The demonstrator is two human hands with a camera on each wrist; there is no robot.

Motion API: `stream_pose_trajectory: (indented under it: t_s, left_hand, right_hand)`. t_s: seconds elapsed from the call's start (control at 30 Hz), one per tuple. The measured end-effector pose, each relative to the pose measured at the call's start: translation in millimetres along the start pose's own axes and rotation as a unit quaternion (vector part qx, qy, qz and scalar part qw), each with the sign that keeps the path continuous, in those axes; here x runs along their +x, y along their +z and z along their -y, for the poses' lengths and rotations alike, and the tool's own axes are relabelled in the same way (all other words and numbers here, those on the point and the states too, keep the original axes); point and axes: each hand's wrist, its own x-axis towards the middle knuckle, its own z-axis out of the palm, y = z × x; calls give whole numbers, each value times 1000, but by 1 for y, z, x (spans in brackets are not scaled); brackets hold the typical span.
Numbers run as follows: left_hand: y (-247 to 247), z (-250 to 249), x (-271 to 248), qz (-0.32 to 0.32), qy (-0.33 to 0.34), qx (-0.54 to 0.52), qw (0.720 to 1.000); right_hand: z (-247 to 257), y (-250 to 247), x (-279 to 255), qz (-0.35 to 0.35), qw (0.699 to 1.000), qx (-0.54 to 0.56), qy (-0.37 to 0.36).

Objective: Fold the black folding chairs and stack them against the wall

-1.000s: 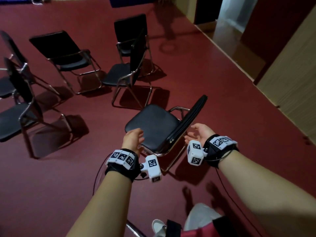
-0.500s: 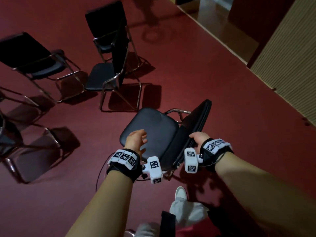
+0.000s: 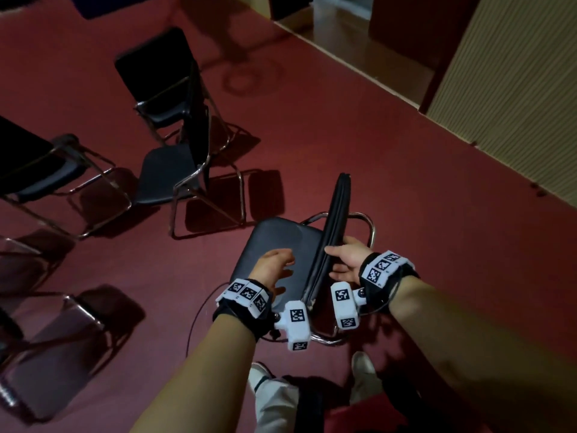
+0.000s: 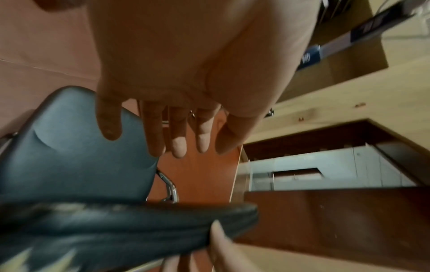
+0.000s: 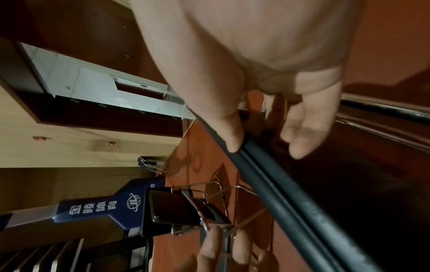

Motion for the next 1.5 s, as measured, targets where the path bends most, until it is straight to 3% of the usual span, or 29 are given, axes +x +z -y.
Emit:
stream_pose_trajectory:
  t_s: [0.23,0.53,0.83,1.03,1.27,1.5]
  left_hand:
    - [-53,-6,31,116,-13,136,984]
    - [-109,0,101,46,70,253,964]
    - [-168,-5,143,-38,16,238,970]
    - [-203,8,185,-98,-21,286,953]
    - [-256,26,244,-70,-35,267,961]
    - [-312,62,319,-31,-11,268,963]
  right_hand:
    - [-3,77,-8,-50,996,65,-39]
    - [-19,109,-4,-44,994,101,-16]
    - [-6,153,51,-14,997,69,39]
    - [-16,182,84,-15,996,60,69]
    - [-32,216,111,-28,978,151,142]
    - [-87,280,174,-62,942,295,147]
